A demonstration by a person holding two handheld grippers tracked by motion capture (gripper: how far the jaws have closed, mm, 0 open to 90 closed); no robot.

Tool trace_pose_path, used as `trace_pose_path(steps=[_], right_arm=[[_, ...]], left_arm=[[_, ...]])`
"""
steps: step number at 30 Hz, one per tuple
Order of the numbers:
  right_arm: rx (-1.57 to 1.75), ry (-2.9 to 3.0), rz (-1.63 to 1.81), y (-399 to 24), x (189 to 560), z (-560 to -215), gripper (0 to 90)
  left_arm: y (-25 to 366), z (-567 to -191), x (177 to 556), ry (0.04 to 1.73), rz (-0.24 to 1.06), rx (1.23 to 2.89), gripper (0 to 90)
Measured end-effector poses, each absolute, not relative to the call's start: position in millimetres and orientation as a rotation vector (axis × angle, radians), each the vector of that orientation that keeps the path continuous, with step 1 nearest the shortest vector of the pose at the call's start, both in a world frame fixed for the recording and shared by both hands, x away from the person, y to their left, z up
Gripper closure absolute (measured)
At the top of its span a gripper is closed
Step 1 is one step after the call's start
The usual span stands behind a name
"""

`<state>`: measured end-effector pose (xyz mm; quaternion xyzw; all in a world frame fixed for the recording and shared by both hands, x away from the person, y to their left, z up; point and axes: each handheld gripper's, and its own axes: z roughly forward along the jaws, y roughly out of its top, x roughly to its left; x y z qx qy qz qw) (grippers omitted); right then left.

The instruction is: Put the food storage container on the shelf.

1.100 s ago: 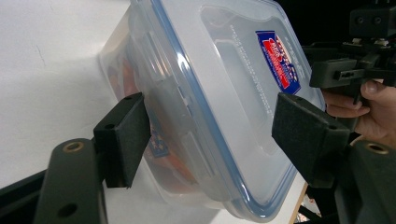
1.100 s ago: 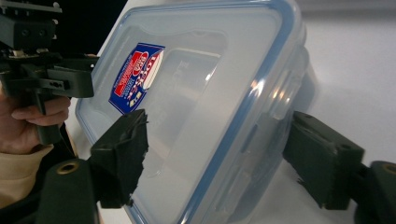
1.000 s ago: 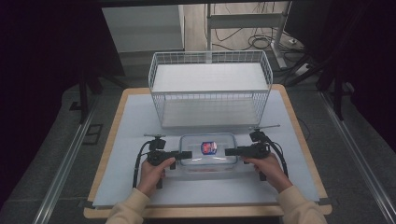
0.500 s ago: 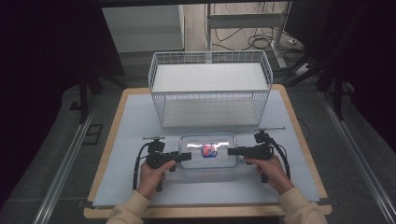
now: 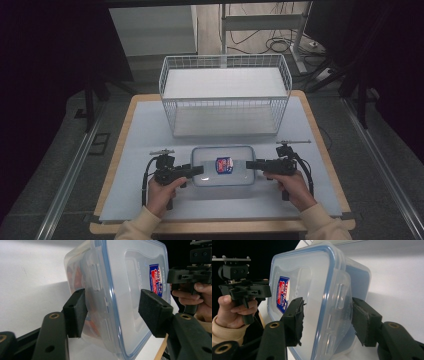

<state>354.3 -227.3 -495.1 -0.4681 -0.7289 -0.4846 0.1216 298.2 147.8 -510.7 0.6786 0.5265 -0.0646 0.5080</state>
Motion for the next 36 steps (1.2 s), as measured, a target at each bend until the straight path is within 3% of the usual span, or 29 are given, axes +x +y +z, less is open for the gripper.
trace_pose_path(steps=[36], right_arm=[[-1.313,-2.166,-1.506,-228,348,-485,49.8]], left_arm=[[149,-500,290,1.245,-0.092,1.613,46.1]])
